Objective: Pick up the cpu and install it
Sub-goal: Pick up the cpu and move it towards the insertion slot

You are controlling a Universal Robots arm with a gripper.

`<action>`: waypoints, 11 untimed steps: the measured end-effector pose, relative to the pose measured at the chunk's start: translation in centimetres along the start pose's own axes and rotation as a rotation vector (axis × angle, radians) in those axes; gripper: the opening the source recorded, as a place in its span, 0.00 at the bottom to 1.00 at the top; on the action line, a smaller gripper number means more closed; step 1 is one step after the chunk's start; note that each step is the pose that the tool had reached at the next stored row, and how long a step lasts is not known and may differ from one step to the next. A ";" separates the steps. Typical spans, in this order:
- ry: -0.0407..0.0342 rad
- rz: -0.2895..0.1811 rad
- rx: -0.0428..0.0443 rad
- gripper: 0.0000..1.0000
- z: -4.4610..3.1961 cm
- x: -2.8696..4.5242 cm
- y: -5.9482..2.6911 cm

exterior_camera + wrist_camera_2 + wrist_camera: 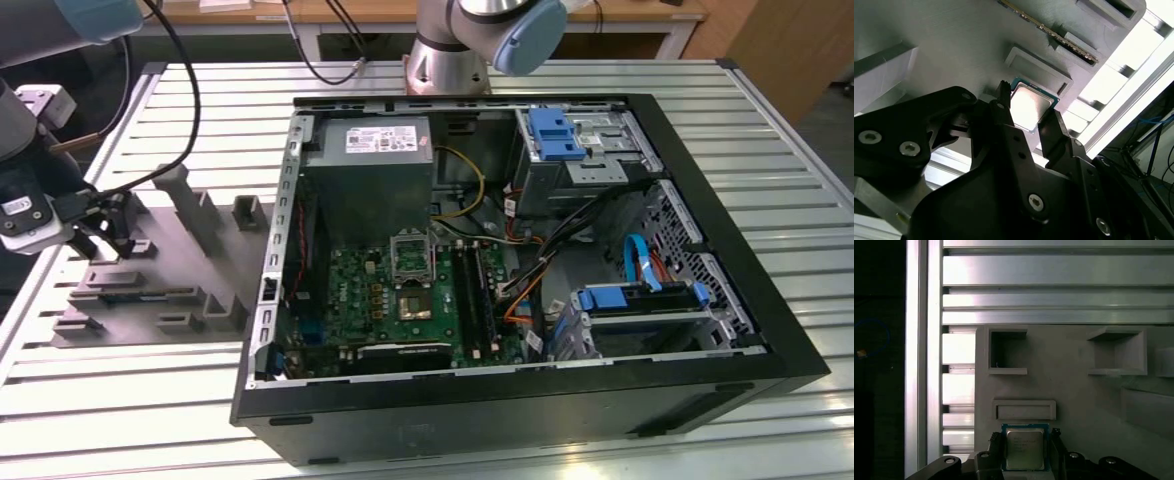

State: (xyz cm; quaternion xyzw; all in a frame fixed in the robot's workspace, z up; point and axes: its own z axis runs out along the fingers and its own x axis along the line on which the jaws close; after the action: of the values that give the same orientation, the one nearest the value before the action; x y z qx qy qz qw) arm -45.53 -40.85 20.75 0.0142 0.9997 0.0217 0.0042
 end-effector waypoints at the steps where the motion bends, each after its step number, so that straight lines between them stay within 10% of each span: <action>1: 0.0000 0.000 -0.0001 0.47 -0.01 0.00 0.00; 11: 0.0000 0.000 0.0000 0.47 -0.19 0.00 0.01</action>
State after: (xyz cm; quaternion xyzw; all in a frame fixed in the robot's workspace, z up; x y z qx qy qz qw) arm -45.53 -40.85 20.93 0.0142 0.9997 0.0217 0.0042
